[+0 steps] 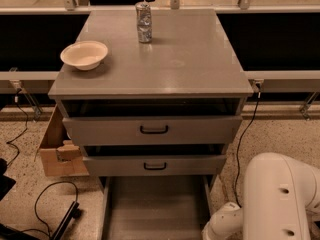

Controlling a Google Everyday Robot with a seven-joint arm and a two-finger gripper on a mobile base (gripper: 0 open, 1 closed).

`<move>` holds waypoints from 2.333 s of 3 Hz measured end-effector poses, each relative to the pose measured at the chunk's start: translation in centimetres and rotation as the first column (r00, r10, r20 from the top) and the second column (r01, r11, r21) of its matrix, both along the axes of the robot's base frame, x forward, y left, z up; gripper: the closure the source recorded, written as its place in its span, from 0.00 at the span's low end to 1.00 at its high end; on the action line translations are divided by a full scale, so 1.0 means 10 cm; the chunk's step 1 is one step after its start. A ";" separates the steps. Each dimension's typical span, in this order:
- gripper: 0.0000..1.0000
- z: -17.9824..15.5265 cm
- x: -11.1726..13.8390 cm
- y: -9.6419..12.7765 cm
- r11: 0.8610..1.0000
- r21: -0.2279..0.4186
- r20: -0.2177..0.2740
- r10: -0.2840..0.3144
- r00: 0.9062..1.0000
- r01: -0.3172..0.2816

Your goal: Open bottom drawer

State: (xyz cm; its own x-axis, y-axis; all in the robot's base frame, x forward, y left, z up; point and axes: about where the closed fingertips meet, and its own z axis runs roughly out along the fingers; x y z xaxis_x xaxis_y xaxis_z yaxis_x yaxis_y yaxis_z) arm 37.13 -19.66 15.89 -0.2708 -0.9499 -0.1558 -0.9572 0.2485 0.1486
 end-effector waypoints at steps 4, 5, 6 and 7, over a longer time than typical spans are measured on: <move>0.82 -0.04 -0.09 -0.05 1.000 0.012 -0.015 -0.026 1.000 0.026; 0.59 -0.04 -0.09 -0.05 1.000 0.012 -0.015 -0.026 1.000 0.026; 0.36 -0.04 -0.09 -0.05 1.000 0.012 -0.015 -0.026 1.000 0.026; 0.13 -0.04 -0.07 -0.05 1.000 0.012 -0.015 -0.026 1.000 0.026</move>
Offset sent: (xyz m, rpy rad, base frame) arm -0.4656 -0.0767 -0.0659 0.2327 0.1955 -0.4937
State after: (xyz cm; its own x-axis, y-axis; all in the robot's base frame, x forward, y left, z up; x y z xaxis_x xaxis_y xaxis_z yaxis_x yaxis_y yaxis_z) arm 36.46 -20.11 15.44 -0.2974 -0.9407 -0.1634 -0.9482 0.2710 0.1659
